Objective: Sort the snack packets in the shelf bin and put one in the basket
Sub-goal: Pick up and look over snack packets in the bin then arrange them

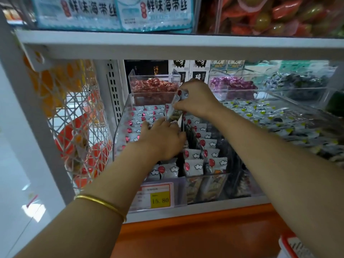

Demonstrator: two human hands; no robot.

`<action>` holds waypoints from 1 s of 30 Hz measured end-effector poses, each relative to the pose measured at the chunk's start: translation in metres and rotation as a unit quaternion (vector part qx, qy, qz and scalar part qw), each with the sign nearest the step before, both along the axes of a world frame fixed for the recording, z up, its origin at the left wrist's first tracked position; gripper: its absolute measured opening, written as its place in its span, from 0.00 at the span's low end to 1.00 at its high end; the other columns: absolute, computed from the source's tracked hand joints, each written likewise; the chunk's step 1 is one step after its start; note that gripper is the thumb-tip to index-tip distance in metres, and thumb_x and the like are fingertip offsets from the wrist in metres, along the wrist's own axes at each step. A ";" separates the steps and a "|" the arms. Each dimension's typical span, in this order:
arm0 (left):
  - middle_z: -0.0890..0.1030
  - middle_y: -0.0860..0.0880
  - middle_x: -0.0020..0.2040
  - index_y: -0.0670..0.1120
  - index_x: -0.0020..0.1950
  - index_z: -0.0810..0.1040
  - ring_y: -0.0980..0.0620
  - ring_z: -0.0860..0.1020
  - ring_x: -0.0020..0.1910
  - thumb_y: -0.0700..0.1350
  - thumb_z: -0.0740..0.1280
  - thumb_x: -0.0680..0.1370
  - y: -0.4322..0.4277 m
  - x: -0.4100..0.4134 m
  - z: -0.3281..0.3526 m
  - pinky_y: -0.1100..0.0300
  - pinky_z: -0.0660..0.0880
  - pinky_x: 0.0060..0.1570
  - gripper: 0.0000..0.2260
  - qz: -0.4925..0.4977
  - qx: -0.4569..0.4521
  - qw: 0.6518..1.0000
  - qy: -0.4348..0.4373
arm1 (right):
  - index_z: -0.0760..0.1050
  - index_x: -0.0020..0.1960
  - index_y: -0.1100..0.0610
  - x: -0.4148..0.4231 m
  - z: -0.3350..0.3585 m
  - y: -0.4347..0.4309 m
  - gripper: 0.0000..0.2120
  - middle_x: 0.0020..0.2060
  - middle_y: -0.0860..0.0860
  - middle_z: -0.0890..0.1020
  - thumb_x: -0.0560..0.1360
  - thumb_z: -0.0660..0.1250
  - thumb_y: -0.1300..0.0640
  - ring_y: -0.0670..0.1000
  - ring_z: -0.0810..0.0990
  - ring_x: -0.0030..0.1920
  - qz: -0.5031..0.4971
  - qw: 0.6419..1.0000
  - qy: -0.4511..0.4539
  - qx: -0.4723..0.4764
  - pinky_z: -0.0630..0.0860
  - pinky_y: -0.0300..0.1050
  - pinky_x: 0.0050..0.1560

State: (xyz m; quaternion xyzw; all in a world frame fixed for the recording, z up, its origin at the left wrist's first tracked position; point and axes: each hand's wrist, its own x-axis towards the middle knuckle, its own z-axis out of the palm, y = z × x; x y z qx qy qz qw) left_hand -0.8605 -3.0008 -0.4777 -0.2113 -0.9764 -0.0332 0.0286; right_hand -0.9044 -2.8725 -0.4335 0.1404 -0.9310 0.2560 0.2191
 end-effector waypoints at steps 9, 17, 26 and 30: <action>0.66 0.49 0.71 0.46 0.67 0.68 0.49 0.56 0.73 0.54 0.45 0.81 -0.003 -0.001 -0.002 0.35 0.48 0.69 0.22 -0.011 0.036 0.999 0.006 | 0.74 0.54 0.65 -0.009 -0.009 -0.014 0.12 0.46 0.57 0.76 0.74 0.69 0.61 0.51 0.72 0.45 0.010 0.988 -0.089 0.124 0.65 0.42 0.39; 0.56 0.50 0.76 0.50 0.74 0.60 0.50 0.50 0.75 0.58 0.45 0.81 -0.009 0.002 -0.001 0.37 0.46 0.68 0.24 -0.019 0.020 0.999 0.016 | 0.80 0.56 0.61 -0.016 -0.009 -0.013 0.17 0.60 0.57 0.79 0.76 0.57 0.73 0.54 0.76 0.60 0.009 0.983 -0.143 0.117 0.71 0.42 0.57; 0.57 0.49 0.76 0.48 0.74 0.60 0.49 0.49 0.76 0.58 0.44 0.80 -0.013 0.003 0.003 0.38 0.43 0.69 0.25 -0.003 0.031 1.000 0.004 | 0.81 0.50 0.63 -0.042 -0.017 -0.020 0.08 0.51 0.59 0.82 0.76 0.63 0.66 0.56 0.80 0.52 -0.066 0.985 -0.092 0.129 0.76 0.50 0.57; 0.65 0.46 0.71 0.46 0.68 0.67 0.48 0.55 0.73 0.56 0.45 0.81 -0.017 0.007 0.007 0.37 0.47 0.68 0.23 0.005 0.034 0.999 0.006 | 0.80 0.46 0.64 -0.040 -0.018 -0.019 0.07 0.48 0.59 0.82 0.75 0.63 0.67 0.57 0.80 0.49 -0.080 0.986 -0.081 0.122 0.77 0.52 0.55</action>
